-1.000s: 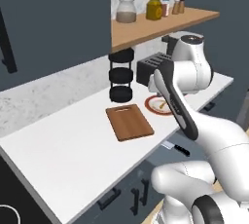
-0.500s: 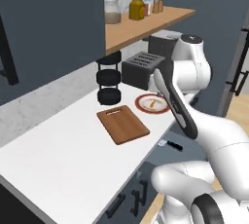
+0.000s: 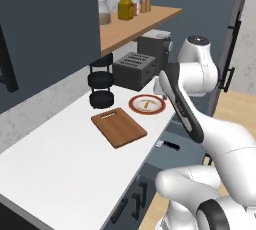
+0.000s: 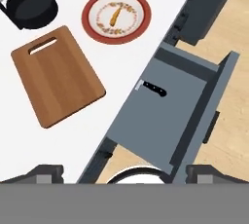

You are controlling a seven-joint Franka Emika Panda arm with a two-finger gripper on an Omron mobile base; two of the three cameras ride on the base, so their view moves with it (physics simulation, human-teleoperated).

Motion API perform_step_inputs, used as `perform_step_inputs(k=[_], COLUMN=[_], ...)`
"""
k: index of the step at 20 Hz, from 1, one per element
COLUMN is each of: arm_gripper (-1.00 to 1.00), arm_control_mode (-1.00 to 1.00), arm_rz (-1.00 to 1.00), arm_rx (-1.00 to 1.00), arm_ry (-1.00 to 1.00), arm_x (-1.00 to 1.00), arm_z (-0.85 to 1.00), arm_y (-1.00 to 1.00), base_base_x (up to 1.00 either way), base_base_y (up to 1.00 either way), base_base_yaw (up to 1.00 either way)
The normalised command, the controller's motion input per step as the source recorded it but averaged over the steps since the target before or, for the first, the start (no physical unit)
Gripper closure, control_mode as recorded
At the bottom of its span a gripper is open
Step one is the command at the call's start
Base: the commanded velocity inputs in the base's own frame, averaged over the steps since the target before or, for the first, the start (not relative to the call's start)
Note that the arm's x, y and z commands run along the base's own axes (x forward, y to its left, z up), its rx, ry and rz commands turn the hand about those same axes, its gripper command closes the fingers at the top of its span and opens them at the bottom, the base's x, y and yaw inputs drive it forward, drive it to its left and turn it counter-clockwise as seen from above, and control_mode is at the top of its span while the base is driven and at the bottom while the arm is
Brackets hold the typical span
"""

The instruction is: Pick up the knife from the drawer and place it on the cutting board. Then place the meat from the plate to the cutting board.

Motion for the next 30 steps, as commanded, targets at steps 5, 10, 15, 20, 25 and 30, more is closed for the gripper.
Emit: perform_step_inputs(k=[5,10,15,20,25,30], arm_gripper=[-1.0,-1.0,-1.0,-1.0,-1.0,-1.0], arm_control_mode=[-1.0,-1.0,-1.0,-1.0,-1.0,-1.0], arm_rz=[-0.17,-0.33,-0.19,-0.07,-0.02,-0.02], arm_rx=[0.0,-0.01,0.0,0.0,0.0,0.0], arm_ry=[0.26,0.38,0.24,0.07,0.01,0.0], arm_x=[0.2,0.53,0.29,0.07,-0.05,-0.03], arm_z=[-0.83,-1.0,-0.99,-0.96,-0.95,-0.72], arm_y=[-0.29,-0.71,-0.69,-0.33,-0.25,-0.22], base_base_x=[0.0,0.0,0.0,0.0,0.0,0.0], base_base_y=[0.0,0.0,0.0,0.0,0.0,0.0], base_base_yaw=[0.0,0.0,0.0,0.0,0.0,0.0])
